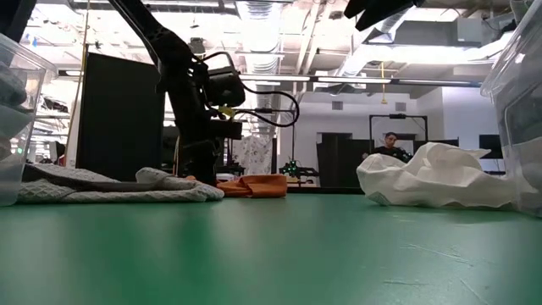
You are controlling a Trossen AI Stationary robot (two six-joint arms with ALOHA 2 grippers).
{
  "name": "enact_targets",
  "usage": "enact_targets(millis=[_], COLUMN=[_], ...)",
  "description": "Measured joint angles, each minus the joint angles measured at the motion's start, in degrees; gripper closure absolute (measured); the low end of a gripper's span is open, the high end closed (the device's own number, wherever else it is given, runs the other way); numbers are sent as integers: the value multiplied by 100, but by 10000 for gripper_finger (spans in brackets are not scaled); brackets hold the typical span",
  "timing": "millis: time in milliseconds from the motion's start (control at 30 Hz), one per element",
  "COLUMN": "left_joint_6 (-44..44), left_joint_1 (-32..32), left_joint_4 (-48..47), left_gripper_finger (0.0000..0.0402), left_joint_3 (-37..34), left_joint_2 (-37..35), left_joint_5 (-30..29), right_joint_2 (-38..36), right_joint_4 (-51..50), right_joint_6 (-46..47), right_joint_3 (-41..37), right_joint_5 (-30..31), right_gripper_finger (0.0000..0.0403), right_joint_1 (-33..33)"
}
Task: Sort towels by color in basket
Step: Put the brown towel into the right transparent bin
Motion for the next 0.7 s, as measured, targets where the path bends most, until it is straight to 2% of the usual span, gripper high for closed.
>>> enact_targets(millis=[67,167,233,333,433,567,633,700], left_joint_6=[113,333,430,534,707,810,726,587], left_joint_1=[0,2,2,2,2,-61,-122,-229], left_joint_4=[48,14,10,33,64,158,249,391], left_gripper_finger=[277,359,387,394,397,399,399,399], left_joint_3=[-8,-15,-16,-20,-20,-15,-15,-15], left_joint_2=[-9,-77,-198,-594,-1258,-2288,-2728,-3056], left_joint_5=[-15,-7,46,242,967,2079,2383,2551], right_joint_2=[2,2,2,2,2,2,2,-3], right_joint_4=[-2,-6,-15,-21,0,77,340,1083], right_joint_6=[3,11,20,20,-8,-270,-498,-964], right_joint_3=[0,0,0,0,0,0,-43,-272], right_joint_5=[1,1,1,1,74,660,967,1221], right_gripper_finger=[127,127,127,127,127,127,127,127], right_joint_1=[0,0,0,0,51,343,488,552])
